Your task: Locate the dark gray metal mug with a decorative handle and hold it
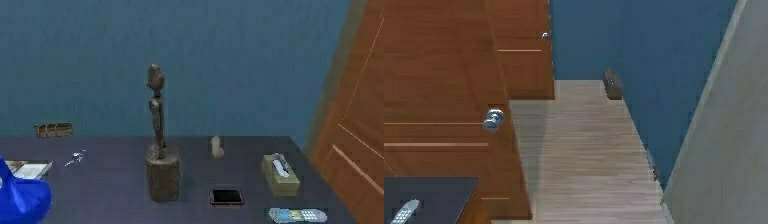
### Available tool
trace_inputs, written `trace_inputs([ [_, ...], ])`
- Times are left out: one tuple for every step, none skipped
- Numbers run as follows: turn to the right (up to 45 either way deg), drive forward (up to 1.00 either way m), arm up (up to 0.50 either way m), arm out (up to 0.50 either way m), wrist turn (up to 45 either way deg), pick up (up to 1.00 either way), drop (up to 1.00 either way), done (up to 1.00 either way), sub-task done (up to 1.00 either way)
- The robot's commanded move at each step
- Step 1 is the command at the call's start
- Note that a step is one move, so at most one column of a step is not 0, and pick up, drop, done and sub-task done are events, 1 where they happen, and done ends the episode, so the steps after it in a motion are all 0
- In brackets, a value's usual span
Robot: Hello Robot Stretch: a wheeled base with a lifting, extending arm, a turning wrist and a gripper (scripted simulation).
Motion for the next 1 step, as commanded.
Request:
trace_inputs([
  [-45.0, 0.00, 0.00, 0.00, 0.0, 0.00, 0.00, 0.00, 0.00],
])
